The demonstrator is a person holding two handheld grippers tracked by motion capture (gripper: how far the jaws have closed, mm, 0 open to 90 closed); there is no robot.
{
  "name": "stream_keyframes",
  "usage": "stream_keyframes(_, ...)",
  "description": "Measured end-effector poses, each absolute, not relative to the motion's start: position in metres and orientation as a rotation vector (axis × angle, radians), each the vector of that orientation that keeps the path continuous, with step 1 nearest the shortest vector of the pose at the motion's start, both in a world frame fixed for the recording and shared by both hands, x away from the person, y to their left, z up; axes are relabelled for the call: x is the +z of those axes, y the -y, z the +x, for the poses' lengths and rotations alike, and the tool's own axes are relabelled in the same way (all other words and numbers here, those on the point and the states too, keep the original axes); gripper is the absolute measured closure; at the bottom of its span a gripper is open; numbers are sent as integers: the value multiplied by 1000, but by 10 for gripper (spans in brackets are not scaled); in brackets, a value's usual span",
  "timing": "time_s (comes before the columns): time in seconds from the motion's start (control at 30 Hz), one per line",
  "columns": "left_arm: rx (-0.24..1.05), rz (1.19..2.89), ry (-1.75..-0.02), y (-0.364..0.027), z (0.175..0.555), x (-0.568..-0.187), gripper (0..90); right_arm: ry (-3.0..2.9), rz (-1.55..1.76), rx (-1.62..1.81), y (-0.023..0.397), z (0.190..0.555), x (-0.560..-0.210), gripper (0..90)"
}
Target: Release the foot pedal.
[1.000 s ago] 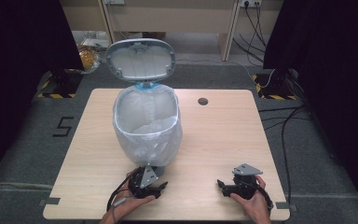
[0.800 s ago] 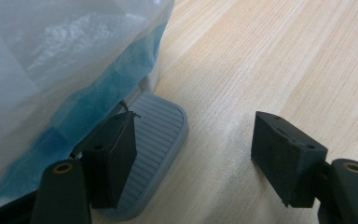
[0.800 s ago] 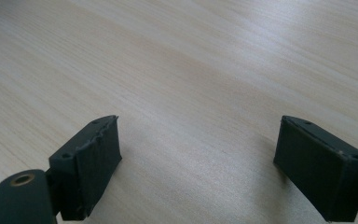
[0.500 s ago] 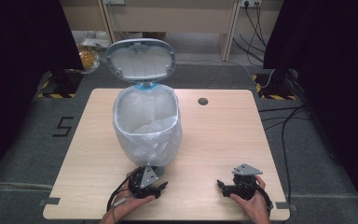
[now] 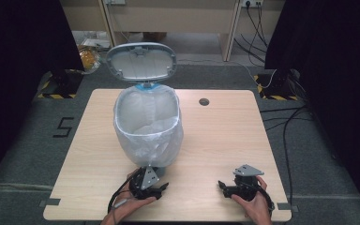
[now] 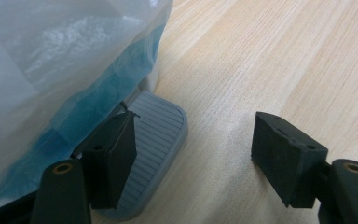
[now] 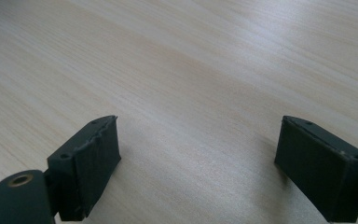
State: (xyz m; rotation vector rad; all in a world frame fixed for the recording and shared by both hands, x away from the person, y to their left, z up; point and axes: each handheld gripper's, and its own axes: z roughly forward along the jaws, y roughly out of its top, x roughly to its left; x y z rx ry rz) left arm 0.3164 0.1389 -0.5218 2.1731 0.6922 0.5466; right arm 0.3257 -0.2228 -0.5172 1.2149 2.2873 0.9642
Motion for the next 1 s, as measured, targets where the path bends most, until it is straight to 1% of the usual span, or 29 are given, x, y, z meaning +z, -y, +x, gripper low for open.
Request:
stream_keyframes(0.37,549,2104,-703,-141,313,-513,286,-2287,1215,964,223,326,-517,134)
stream_keyframes(0.5,503,2084,-716,-144,315,-509,281,-2286,1219,964,223,326,-517,131)
stream_keyframes(0.7,471,2109,-707,-148,311,-506,267,-2285,1219,964,223,326,-517,131)
stream_keyframes(1.0,471,2076,-749,-169,300,-502,259,-2286,1219,963,223,326,-517,131)
